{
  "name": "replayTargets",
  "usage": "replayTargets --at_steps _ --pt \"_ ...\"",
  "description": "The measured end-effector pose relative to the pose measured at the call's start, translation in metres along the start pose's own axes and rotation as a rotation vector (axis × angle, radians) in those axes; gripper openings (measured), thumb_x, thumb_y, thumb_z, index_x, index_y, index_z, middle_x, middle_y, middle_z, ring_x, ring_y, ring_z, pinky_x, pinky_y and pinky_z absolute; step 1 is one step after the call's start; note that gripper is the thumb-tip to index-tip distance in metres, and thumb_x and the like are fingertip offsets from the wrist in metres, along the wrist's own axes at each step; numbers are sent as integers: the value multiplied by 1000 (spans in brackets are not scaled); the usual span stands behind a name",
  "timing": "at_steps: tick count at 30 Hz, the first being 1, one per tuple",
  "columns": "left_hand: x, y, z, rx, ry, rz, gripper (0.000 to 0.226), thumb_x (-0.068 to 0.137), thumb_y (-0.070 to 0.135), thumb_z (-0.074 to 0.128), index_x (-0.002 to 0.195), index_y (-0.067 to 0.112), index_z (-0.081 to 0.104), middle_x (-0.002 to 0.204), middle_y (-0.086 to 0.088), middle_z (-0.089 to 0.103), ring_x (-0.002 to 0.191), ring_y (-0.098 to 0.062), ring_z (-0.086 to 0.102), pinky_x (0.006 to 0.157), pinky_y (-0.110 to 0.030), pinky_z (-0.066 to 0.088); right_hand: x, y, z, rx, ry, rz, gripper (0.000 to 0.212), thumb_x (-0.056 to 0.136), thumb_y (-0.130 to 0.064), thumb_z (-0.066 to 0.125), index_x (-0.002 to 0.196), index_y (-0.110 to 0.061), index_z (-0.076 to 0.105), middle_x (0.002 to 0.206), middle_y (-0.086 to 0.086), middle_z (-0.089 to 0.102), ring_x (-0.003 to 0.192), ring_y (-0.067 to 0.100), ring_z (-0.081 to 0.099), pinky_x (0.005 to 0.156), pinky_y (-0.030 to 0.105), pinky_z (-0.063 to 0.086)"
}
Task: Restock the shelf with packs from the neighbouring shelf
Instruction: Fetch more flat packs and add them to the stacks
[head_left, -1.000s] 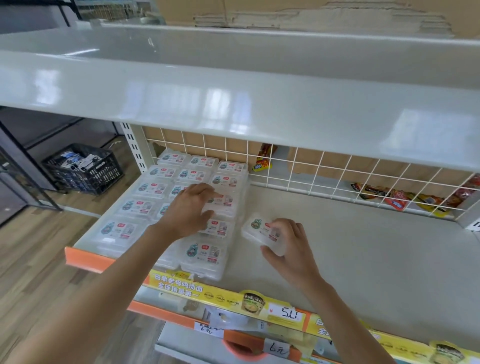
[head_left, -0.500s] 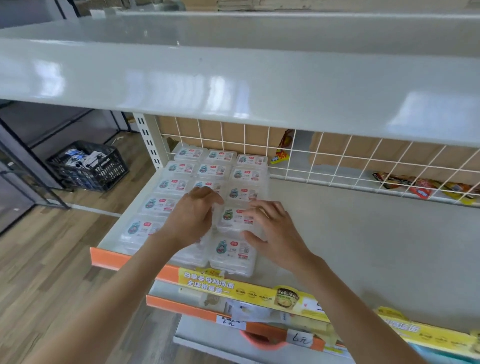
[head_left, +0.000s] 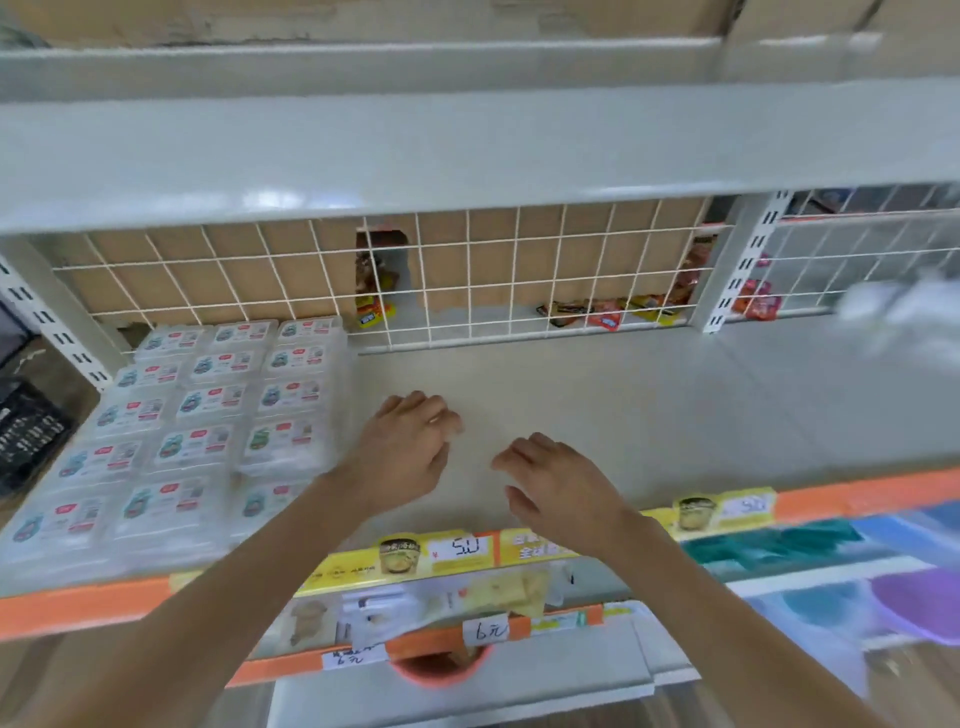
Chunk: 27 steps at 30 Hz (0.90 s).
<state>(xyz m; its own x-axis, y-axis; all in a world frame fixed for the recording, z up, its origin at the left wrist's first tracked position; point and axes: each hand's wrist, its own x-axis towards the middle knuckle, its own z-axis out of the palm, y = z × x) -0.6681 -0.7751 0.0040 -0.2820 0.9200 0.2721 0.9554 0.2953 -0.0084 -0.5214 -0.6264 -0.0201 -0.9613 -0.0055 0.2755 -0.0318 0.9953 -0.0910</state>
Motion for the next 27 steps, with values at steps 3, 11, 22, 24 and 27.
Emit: replayTargets --at_steps 3,11,22,24,27 --pt "28 55 9 -28 -8 72 36 72 23 32 85 18 65 82 2 63 77 -23 61 66 -31 49 -55 32 -19 -34 -1 72 32 71 -25 37 85 -14 64 77 2 61 71 22 59 53 26 49" --pt "101 217 40 -117 -38 209 32 75 32 37 83 19 65 77 1 61 73 -24 61 62 -32 47 -208 109 -68 -92 39 328 31 65 -27 45 84 -12 64 82 6 62 74 26 61 56 31 53" --pt "187 392 73 -265 -155 417 36 85 29 54 117 14 57 112 -4 57 106 -26 51 89 -36 41 -356 186 -107 -50 78 722 39 74 -16 65 110 -4 60 107 13 60 96 34 57 74 45 51" --pt "206 409 79 -273 -162 433 38 83 31 51 116 13 58 112 -5 58 105 -28 52 89 -38 42 -366 198 -107 -41 89 734 40 73 -17 64 111 -5 60 110 13 60 98 34 57 75 47 52" --pt "243 429 92 -282 -175 449 43 75 32 49 109 11 63 106 -8 62 96 -32 57 82 -41 47 -378 229 -110 -26 112 758 38 73 -21 61 108 -7 60 109 12 60 96 33 59 72 45 52"
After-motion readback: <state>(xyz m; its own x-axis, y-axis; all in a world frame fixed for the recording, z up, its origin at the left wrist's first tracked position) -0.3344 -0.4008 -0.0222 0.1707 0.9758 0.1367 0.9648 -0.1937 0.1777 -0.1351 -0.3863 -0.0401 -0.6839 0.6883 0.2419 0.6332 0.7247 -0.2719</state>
